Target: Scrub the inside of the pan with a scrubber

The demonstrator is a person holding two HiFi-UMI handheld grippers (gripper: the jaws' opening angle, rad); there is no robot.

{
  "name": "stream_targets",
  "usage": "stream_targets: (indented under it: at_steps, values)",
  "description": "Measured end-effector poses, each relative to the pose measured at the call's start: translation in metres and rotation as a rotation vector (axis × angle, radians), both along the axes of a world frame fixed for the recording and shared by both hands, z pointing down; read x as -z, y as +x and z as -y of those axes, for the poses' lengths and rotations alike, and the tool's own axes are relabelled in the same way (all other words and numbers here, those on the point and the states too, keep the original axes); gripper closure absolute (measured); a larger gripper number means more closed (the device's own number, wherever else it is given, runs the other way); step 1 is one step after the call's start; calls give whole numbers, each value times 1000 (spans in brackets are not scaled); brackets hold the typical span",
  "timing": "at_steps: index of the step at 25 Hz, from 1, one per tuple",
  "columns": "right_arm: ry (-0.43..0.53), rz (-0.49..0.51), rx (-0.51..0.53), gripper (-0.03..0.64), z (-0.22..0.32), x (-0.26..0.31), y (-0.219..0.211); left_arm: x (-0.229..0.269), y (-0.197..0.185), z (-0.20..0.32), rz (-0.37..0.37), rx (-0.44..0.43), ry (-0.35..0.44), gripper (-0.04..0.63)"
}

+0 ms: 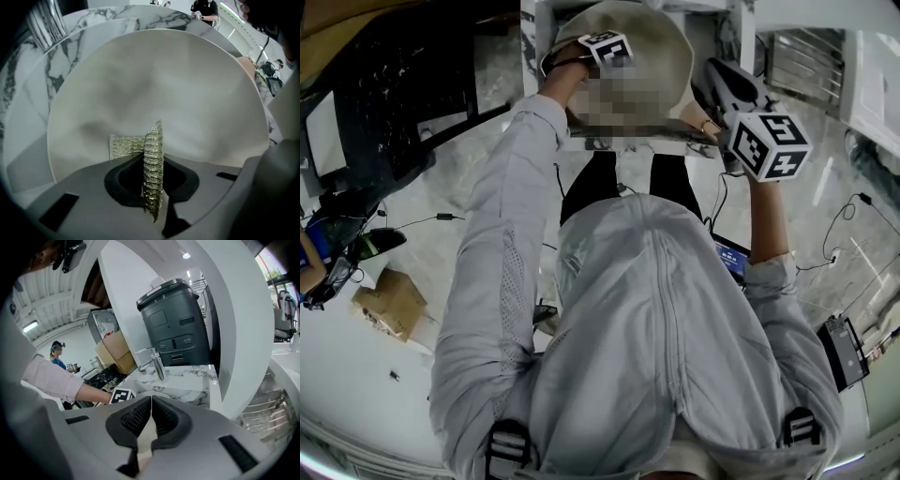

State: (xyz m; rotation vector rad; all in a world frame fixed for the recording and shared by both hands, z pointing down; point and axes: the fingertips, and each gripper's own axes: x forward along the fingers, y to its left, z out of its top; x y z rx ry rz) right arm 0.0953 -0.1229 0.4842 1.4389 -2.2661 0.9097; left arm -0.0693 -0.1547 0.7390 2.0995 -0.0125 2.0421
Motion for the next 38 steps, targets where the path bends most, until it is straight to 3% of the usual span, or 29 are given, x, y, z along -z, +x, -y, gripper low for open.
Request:
stream_targets:
  at_steps: [6,11,26,34,38]
  values:
    - [-13,-18,-17,581,-7,-4,17,0,42,21,-106,-19,129,525]
    - [-11,-26,-26,581,-9,-3,26,8,73,1,-168,-103,86,525]
    - [38,-46,-15,581,-25,18,14,38,31,-134,-99,-272,-390,523]
    - [66,-78,-6,581,-35,40,13,75,21,-159,-94,-251,-632,523]
    - [77,-124,15,581,-42,50,19,91,21,-165,-134,-255,-678,525]
